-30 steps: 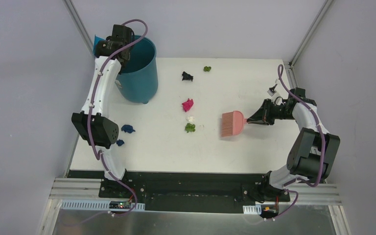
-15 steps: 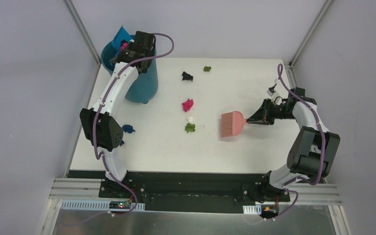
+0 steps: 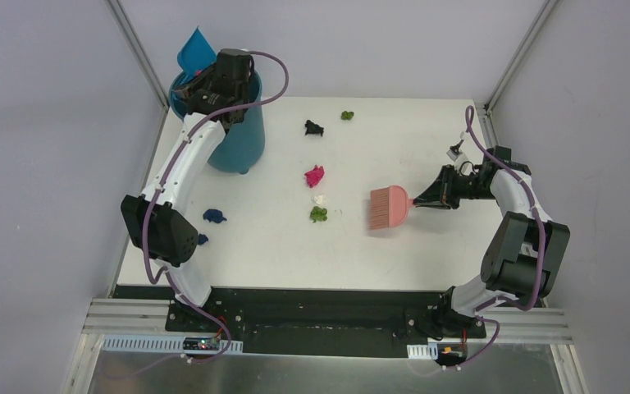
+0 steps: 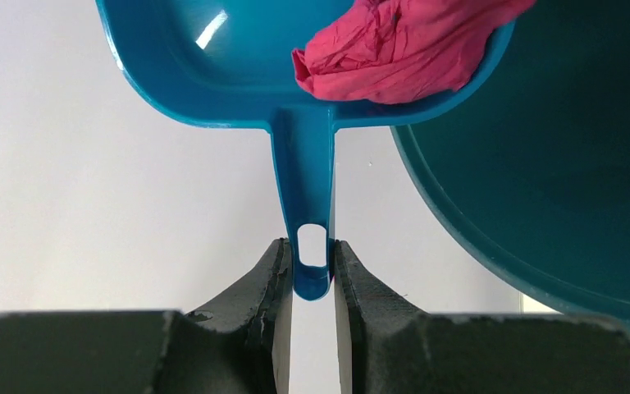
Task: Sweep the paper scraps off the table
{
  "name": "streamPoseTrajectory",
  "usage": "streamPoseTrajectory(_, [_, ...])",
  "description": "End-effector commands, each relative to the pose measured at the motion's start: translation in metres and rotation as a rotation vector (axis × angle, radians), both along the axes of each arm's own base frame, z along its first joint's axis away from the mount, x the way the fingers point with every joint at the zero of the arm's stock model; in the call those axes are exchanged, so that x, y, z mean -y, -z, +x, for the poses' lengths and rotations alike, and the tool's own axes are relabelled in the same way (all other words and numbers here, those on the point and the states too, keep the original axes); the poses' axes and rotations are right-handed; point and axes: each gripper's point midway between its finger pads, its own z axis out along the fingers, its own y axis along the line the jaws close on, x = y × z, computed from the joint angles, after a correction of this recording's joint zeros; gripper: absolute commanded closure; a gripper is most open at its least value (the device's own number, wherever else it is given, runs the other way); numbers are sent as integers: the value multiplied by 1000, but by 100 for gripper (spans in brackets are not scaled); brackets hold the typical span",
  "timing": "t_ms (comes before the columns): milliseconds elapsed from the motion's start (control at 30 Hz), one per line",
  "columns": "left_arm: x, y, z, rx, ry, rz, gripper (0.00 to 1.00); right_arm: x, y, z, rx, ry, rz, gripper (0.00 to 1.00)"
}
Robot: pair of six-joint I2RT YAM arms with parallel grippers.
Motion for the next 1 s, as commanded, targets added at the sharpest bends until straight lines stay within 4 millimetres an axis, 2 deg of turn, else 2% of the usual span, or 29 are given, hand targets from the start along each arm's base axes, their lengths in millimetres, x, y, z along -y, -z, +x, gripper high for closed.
streamPoseTrajectory(0, [11,-17,-13,23,19,42,100,-3,-20,7,82,-25,21,100])
streamPoseTrajectory(67, [22,-25,-23,-13,26,124,100,-3,-20,6,82,-25,18,100])
streamPoseTrajectory(100, [22,-30,-22,16,35,106,100,-3,-20,7,81,-25,18,100])
streamPoseTrajectory(133, [22,-26,-15,28,78,57,100,-3,-19,7,81,-25,18,100])
streamPoseTrajectory(200, [14,-22,-16,-6,54,95,100,-3,-19,8,79,-27,25,100])
streamPoseTrajectory(267, [13,-20,-16,-11,29,114,100,-4,-19,8,74,-28,29,100])
streamPoseTrajectory(467, [11,-8,-28,-38,23,99,100,-3,-20,5,81,-26,17,100])
streamPoseTrajectory(567, [9,-14,-31,-6,43,55,100,-3,-20,6,75,-24,25,100])
streamPoseTrajectory(667, [6,-32,-39,48,19,49,100,-4,-19,6,67,-24,31,100])
streamPoseTrajectory(800, [8,-39,-47,76,16,40,100,-3,-19,6,70,-22,23,100])
streamPoseTrajectory(900, [18,-47,-54,134,41,-8,100,-2,-19,6,75,-18,14,100])
streamPoseTrajectory(967, [32,-56,-63,203,65,-60,100,-2,-19,6,83,-17,6,100])
